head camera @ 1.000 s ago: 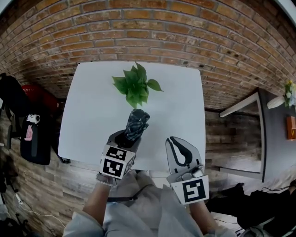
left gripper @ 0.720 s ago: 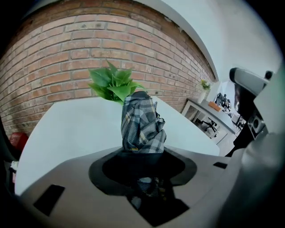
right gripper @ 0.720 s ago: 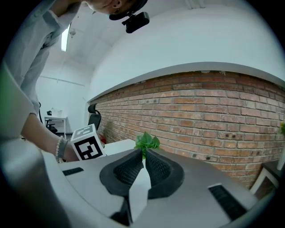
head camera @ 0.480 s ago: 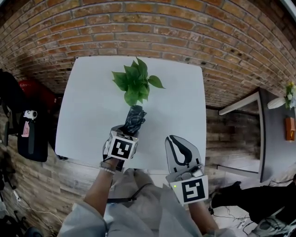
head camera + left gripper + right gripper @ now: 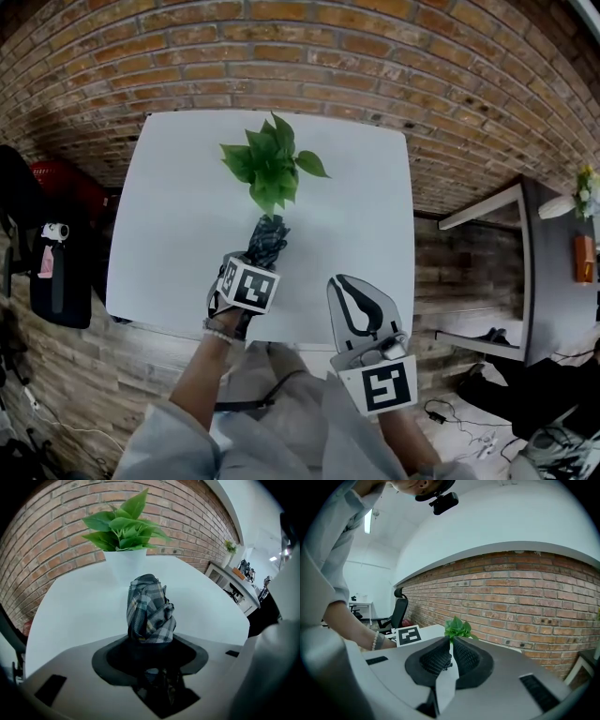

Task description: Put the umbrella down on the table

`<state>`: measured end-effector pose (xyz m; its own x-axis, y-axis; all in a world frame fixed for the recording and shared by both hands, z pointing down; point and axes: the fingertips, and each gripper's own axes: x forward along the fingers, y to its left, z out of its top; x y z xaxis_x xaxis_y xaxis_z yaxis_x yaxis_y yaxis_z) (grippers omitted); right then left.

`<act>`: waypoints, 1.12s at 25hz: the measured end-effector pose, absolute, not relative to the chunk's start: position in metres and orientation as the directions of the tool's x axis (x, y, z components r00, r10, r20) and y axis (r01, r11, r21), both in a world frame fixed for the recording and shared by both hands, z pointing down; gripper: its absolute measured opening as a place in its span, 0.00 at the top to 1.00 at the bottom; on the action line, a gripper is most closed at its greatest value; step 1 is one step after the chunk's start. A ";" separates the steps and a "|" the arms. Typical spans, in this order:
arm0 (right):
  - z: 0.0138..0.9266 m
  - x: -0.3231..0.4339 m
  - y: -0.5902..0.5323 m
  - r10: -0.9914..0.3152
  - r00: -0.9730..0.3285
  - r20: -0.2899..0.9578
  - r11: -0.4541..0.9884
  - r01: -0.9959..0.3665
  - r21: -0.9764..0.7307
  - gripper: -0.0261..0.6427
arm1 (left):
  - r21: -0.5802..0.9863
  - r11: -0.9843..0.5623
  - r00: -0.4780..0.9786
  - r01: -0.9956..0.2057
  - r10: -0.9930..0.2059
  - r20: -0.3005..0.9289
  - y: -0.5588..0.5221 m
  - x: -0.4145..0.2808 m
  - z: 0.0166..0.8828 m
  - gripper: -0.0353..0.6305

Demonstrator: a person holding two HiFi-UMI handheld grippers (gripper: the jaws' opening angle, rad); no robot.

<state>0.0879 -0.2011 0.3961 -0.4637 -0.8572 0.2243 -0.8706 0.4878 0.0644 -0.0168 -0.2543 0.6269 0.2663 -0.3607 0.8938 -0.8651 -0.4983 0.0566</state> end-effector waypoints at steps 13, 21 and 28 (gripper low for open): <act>0.398 0.078 -0.197 -0.851 -0.473 0.228 0.498 -0.865 0.063 0.88 | 0.097 -0.491 0.345 -0.866 -0.446 0.826 -0.260 -0.023 0.608 0.51; 0.391 0.074 -0.195 -0.854 -0.476 0.211 0.502 -0.860 0.091 0.88 | 0.130 -0.569 0.471 -0.812 -0.507 0.722 -0.245 -0.017 0.552 0.50; 0.374 0.075 -0.189 -0.864 -0.469 0.181 0.493 -0.863 0.113 0.88 | 0.049 -0.590 0.520 -0.806 -0.666 0.534 -0.241 -0.021 0.479 0.70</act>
